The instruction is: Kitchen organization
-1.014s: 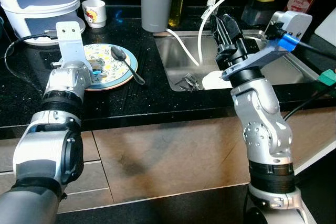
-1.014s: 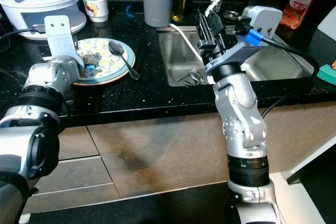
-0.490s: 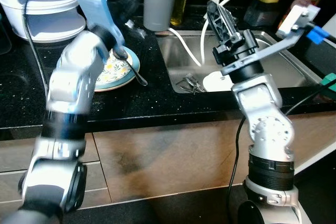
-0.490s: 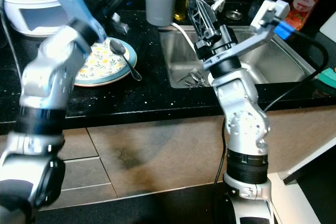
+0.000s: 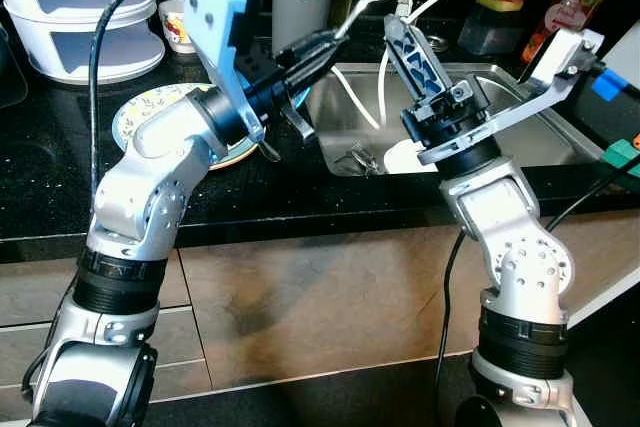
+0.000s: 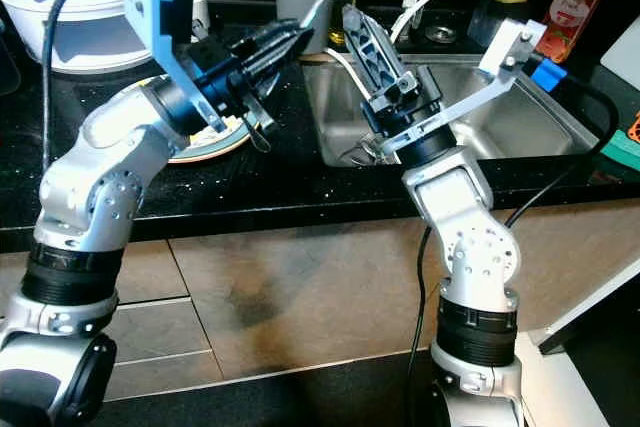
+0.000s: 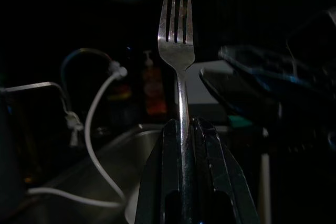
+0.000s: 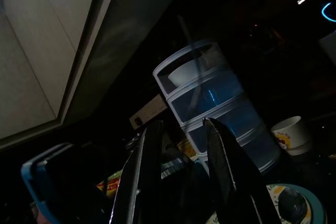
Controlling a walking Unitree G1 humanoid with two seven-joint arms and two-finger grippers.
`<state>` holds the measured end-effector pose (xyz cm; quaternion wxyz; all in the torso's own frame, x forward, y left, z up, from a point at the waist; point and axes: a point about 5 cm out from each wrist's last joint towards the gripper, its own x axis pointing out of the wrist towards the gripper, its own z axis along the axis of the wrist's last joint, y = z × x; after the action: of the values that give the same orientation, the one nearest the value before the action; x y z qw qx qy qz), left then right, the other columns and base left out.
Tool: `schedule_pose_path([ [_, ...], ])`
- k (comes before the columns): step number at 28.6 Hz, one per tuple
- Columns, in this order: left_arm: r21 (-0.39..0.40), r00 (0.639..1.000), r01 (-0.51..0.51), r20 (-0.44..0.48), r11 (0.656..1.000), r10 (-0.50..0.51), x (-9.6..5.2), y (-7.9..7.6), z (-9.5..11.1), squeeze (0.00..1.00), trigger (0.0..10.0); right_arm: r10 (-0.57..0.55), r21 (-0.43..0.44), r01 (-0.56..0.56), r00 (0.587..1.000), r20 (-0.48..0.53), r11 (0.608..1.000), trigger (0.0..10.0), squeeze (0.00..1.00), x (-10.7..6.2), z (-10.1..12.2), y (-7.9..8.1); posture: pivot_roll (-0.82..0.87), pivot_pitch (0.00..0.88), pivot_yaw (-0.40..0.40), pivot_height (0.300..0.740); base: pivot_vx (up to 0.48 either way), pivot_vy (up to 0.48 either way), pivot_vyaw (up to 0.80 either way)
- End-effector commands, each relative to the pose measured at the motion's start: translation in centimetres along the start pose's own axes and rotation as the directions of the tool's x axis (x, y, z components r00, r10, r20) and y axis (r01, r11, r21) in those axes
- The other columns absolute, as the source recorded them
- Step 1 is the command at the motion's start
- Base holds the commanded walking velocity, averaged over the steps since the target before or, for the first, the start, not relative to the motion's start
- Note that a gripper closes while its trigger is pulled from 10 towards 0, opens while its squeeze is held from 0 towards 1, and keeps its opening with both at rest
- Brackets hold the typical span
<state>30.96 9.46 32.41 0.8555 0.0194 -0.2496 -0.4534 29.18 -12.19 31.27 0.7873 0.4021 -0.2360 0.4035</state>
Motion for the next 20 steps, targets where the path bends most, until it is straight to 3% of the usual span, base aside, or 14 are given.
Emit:
schedule_pose_path([
  [1, 0.000, 0.999, 0.040, -0.006, 0.999, -0.040, 0.1, -0.6, 0.1, 0.00, 10.0, 0.030, -0.005, -0.030, 1.000, 0.002, 1.000, 10.0, 0.00, -0.1, 0.3, 0.5, 0.07, 0.000, -0.069, 0.740, 0.000, 0.000, 0.00],
  [9, -0.003, 0.998, 0.064, -0.023, 0.998, -0.064, 0.2, -1.2, -0.4, 0.00, 10.0, 0.051, 0.006, -0.051, 0.999, -0.005, 0.999, 10.0, 0.00, -0.2, 0.3, 0.8, 0.07, 0.000, -0.069, 0.740, 0.000, 0.000, 0.00],
  [11, -0.006, 0.997, 0.071, -0.022, 0.997, -0.071, 0.2, -1.3, -0.3, 0.00, 10.0, 0.050, 0.006, -0.050, 0.999, -0.007, 0.999, 9.4, 0.00, -0.2, 0.3, 0.8, 0.07, 0.000, -0.069, 0.740, 0.000, 0.000, 0.00],
  [13, -0.006, 0.997, 0.078, -0.021, 0.997, -0.078, 0.2, -1.4, -0.3, 0.00, 10.0, 0.046, 0.007, -0.046, 0.999, -0.011, 0.999, 9.4, 0.00, -0.2, 0.3, 0.8, 0.07, 0.000, -0.069, 0.740, 0.000, 0.000, 0.00],
  [14, -0.008, 0.997, 0.080, -0.022, 0.997, -0.080, 0.2, -1.4, -0.3, 0.00, 10.0, 0.045, 0.008, -0.045, 0.999, -0.012, 0.999, 8.7, 0.00, -0.2, 0.3, 0.8, 0.07, 0.000, -0.069, 0.740, 0.000, 0.000, 0.00],
  [15, -0.009, 0.996, 0.082, -0.023, 0.997, -0.082, 0.2, -1.5, -0.3, 0.00, 10.0, 0.044, 0.008, -0.044, 0.999, -0.012, 0.999, 5.6, 0.00, -0.2, 0.3, 0.7, 0.07, 0.000, -0.069, 0.740, 0.000, 0.000, 0.00],
  [16, -0.010, 0.996, 0.084, -0.025, 0.996, -0.085, 0.2, -1.5, -0.4, 0.00, 10.0, 0.044, 0.009, -0.044, 0.999, -0.012, 0.999, 3.8, 0.00, -0.2, 0.3, 0.7, 0.07, 0.000, -0.069, 0.740, 0.000, 0.000, 0.00],
  [18, -0.012, 0.996, 0.092, -0.021, 0.996, -0.092, 0.2, -1.7, -0.3, 0.00, 10.0, 0.043, 0.010, -0.043, 0.999, -0.013, 0.999, 1.5, 0.00, -0.3, 0.3, 0.7, 0.07, 0.000, -0.069, 0.740, 0.000, 0.000, 0.00],
  [20, -0.014, 0.995, 0.098, -0.016, 0.995, -0.098, 0.1, -1.8, -0.2, 0.00, 10.0, 0.042, 0.010, -0.041, 0.999, -0.014, 0.999, 0.9, 0.00, -0.3, 0.3, 0.7, 0.07, 0.000, -0.069, 0.740, 0.000, 0.000, 0.00],
])
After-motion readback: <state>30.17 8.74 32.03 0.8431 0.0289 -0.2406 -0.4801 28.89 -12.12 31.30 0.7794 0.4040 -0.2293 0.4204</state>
